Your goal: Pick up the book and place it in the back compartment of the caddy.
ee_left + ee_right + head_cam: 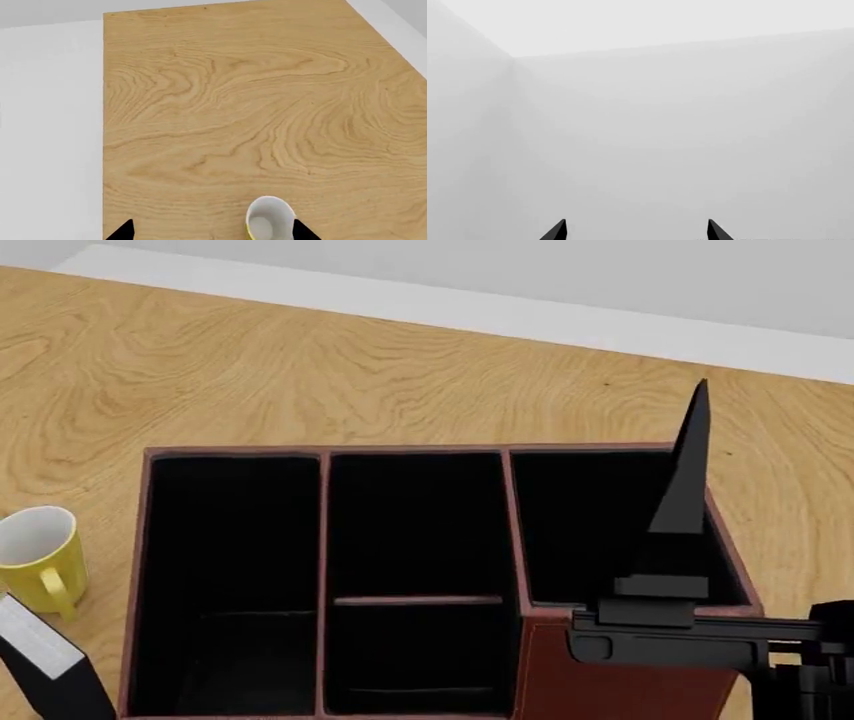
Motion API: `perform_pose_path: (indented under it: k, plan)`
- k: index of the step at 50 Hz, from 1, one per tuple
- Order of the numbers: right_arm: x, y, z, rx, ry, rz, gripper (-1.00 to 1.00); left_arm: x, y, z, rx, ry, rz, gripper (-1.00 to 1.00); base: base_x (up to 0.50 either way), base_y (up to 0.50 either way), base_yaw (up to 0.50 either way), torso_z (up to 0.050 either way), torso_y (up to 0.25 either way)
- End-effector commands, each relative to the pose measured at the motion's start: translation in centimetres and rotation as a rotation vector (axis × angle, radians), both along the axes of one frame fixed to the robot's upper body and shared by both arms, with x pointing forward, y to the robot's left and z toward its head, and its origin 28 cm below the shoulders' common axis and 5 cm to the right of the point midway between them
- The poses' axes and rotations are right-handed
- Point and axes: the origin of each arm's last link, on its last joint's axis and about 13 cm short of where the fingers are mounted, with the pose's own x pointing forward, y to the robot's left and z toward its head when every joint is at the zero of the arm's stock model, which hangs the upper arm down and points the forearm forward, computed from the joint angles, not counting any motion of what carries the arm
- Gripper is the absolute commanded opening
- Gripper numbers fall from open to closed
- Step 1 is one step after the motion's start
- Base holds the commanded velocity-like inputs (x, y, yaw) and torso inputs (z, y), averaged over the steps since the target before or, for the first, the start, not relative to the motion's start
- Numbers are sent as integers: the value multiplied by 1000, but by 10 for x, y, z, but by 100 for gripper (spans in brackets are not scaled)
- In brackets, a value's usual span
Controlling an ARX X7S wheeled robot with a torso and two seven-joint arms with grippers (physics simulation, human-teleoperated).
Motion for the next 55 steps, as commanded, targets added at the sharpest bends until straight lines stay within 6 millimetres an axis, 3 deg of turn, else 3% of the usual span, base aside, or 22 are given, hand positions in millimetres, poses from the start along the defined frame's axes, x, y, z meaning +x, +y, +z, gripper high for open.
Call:
perform_pose_path:
  k: [1,30,55]
  plan:
    - [-3,-1,0,16,-8,-9,100,6,-16,-21,-89,34,-83,100,0,0,0,0,0]
    - [-2,-1,-1,25,-5,-8,100,15,-15,-92,-129,150,-39,100,0,0,0,0,0]
    - [-2,0,-2,23,-2,-2,100,16,-25,-121,-142,188,-78,100,0,0,0,0,0]
